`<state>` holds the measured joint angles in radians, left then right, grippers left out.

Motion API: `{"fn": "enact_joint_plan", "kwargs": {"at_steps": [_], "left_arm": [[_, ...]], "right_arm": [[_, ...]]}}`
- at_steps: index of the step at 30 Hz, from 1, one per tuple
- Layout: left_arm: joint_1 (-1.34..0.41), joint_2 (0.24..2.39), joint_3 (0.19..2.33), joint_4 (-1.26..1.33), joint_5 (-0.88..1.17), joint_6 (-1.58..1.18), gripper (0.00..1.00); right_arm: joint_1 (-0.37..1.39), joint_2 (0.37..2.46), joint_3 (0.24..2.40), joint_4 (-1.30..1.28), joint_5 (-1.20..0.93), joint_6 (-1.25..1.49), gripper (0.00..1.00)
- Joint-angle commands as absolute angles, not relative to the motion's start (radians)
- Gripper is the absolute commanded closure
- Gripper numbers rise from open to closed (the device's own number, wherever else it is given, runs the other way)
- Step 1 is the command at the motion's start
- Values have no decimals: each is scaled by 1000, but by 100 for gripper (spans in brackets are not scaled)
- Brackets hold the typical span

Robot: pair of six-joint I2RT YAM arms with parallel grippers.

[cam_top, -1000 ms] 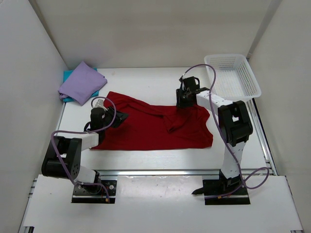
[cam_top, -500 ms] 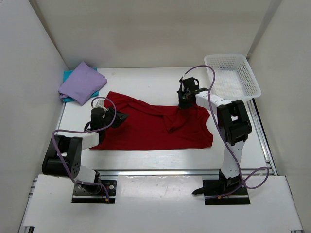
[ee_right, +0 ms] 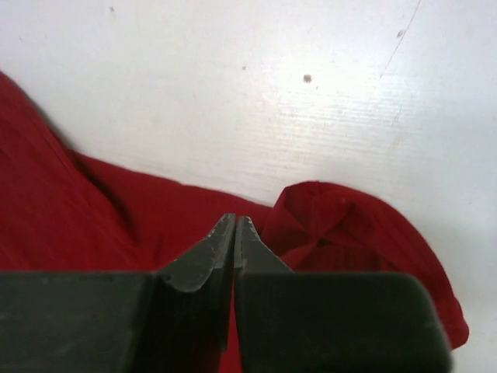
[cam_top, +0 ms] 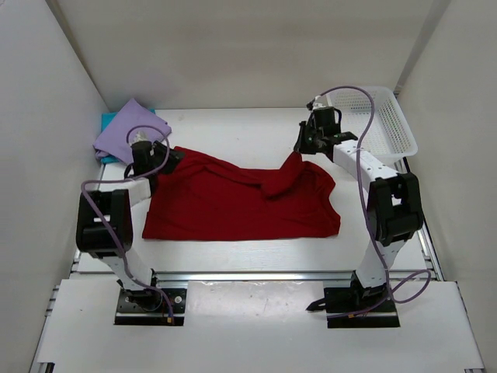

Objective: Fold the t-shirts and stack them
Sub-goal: Grap the side of the flattened tshirt furthest away from the robot with both arms

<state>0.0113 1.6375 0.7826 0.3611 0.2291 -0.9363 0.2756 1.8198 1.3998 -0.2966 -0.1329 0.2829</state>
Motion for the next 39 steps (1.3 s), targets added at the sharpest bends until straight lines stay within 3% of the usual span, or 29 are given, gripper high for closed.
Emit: {"fn": "enact_joint_plan", "kwargs": {"at_steps": [1, 11, 23, 29, 35, 39], "left_arm": [[38, 1707, 928, 217, 150, -832, 59], [54, 2038, 1401, -148, 2, -559, 61], [11, 2327, 1911, -455, -120, -411, 49], [-18, 2485, 2199, -682, -104, -384, 55], [-20, 2510, 2246, -739, -126, -383, 58], [-15, 2502, 2238, -735, -146, -390, 54]], "right_arm": [[250, 1796, 1445, -241, -158, 304, 100], [206, 1871, 1523, -212, -247, 314, 100], [193, 1905, 1525, -172, -305, 331, 100], [183, 1887, 1514, -146, -316, 333, 100], [170, 1881, 1505, -134, -324, 341, 100], [167, 1876, 1500, -130, -337, 336, 100]]}}
